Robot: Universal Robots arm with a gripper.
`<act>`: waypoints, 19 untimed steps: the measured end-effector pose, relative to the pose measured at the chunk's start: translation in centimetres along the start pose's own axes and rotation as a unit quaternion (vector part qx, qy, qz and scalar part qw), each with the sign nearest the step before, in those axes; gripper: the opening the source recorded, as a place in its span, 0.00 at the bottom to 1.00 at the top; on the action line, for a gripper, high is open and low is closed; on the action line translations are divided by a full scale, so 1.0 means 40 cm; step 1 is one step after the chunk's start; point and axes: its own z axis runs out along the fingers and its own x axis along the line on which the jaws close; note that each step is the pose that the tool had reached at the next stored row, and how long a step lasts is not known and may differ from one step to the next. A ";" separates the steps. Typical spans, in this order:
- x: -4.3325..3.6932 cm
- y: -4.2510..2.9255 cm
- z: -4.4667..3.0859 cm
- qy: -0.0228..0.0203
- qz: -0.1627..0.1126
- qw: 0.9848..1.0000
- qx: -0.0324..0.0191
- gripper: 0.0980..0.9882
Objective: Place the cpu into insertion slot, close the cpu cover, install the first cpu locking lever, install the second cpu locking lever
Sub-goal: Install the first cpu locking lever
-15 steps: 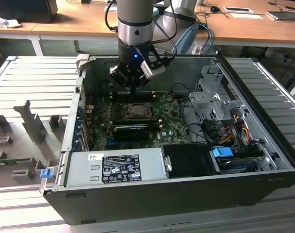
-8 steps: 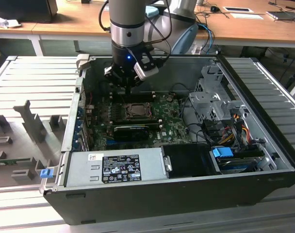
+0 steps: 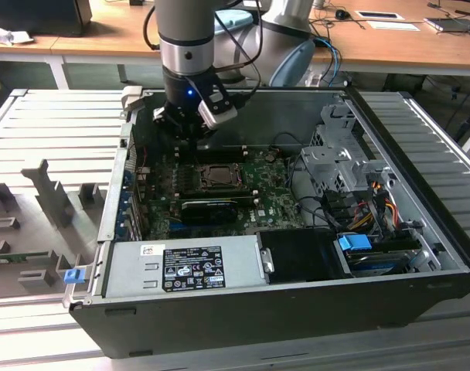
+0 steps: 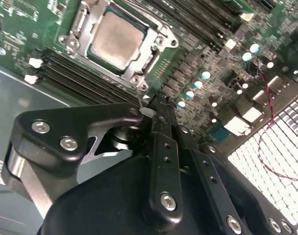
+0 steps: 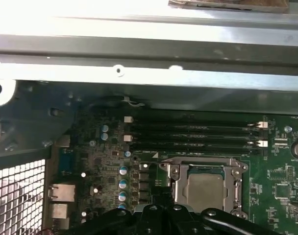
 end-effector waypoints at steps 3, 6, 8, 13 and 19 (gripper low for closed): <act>0.015 0.001 0.000 0.000 0.000 1.000 0.000 0.01; 0.040 0.002 0.002 0.000 0.000 1.000 0.000 0.01; 0.049 0.004 0.003 0.000 0.000 1.000 0.000 0.01; 0.054 0.024 0.006 0.000 0.000 1.000 0.000 0.01; 0.055 0.033 0.008 0.000 0.000 1.000 0.000 0.01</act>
